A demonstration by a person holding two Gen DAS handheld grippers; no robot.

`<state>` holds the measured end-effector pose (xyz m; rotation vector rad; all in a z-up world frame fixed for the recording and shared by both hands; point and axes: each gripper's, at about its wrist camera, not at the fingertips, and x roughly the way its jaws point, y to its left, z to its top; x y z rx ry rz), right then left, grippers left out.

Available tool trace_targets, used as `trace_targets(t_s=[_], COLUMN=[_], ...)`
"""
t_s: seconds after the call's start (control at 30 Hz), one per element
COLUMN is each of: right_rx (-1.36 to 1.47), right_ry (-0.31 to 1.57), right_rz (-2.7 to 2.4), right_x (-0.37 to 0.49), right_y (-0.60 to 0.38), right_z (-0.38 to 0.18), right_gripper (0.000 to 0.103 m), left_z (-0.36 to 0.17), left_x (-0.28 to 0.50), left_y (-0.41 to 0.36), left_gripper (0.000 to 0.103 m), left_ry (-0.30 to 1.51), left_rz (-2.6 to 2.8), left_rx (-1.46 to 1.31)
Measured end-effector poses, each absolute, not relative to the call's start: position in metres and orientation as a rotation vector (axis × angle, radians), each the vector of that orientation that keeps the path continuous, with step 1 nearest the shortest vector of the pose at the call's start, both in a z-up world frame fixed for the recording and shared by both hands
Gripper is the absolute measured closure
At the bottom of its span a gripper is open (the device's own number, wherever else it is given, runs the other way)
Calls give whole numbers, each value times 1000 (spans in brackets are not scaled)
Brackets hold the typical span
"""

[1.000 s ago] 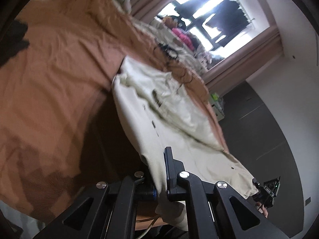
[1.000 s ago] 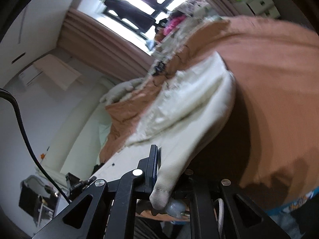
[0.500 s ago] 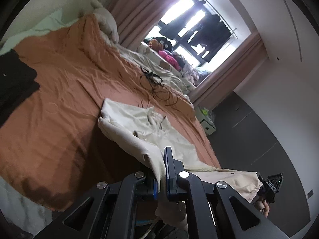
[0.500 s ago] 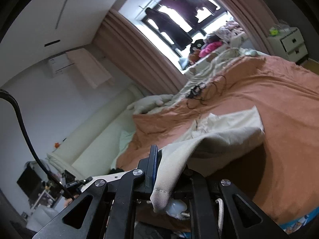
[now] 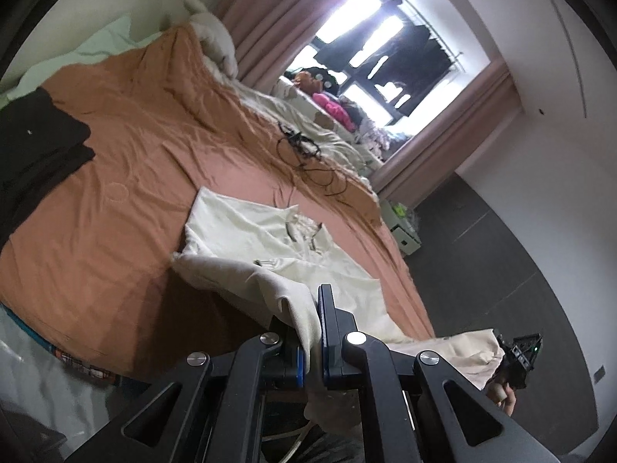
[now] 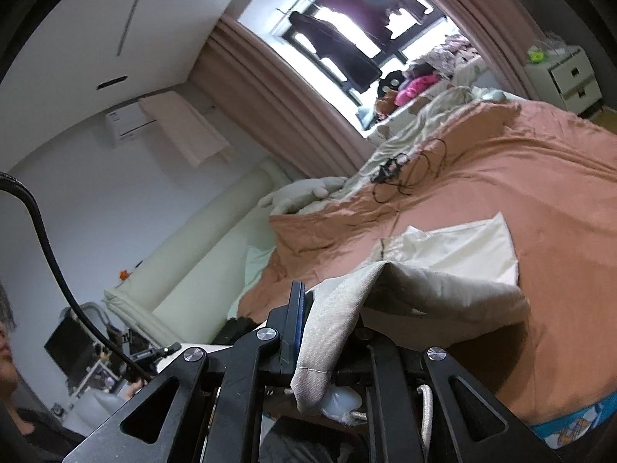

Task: Fold large clothes
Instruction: 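Lift the held jacket edge with both grippers and fold it over the body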

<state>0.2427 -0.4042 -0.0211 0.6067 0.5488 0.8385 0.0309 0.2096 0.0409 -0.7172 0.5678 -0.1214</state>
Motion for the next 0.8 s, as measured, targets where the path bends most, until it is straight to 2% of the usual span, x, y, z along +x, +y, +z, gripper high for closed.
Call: trace_targets(t_s=[0.5, 0.8], right_rx=[609, 577], right_ry=[540, 583], right_rz=[713, 644], right_x=[353, 421], right_y=[-392, -372], right_z=[-10, -20], right_gripper=[93, 93], left_z=[76, 63], left_x=[164, 246], left_y=[218, 235], left_gripper=[97, 97], left_ry=[530, 583], left_rz=[-101, -54], left_rx=[-615, -582])
